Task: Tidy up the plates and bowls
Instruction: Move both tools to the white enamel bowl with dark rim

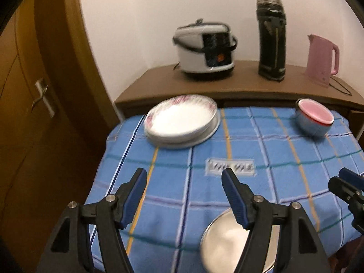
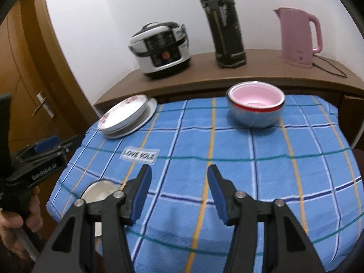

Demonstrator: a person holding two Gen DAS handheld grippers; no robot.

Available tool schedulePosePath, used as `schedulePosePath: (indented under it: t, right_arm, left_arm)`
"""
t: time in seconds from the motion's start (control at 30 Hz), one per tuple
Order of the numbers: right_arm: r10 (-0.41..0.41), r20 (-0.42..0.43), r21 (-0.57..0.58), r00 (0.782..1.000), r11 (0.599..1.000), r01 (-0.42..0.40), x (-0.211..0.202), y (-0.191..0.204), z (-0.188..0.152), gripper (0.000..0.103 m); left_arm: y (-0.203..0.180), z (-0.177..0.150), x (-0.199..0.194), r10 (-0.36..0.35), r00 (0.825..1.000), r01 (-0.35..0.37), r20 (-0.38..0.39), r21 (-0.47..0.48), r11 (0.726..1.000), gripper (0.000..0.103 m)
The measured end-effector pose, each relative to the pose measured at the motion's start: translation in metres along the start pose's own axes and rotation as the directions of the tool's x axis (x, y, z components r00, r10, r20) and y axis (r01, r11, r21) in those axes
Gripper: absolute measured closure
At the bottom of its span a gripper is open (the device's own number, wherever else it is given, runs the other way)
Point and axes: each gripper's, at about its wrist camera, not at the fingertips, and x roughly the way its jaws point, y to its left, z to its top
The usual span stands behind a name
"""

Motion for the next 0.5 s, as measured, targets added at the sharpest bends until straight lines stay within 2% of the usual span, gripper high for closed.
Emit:
schedulePosePath:
  t: [0.2, 0.43, 0.5]
  right_arm:
    - [0.078, -0.062, -0.039, 0.995, 0.996, -0.08, 0.01, 0.031, -0.017, 0.046]
    - [0.097, -0.119, -0.078, 0.988, 0.991, -0.107, 0.022, 0.058, -0.035, 0.046]
    - [0.093, -0.133, -0.091, 0.987, 0.99, -0.105, 0.024, 0.064, -0.04, 0.051]
  left_arm:
    - [0.021, -0.024, 0.003, -0.087, 0.994, 0.083, -0.059, -0.056, 0.995, 0.033]
    - [0.008, -0.039, 0.006, -0.121, 0.989, 0.123, -0.08, 0.02, 0.992, 0.033]
    - [0.007, -0.042, 0.005, -0.124, 0.989, 0.127, -0.08, 0.032, 0.991, 0.033]
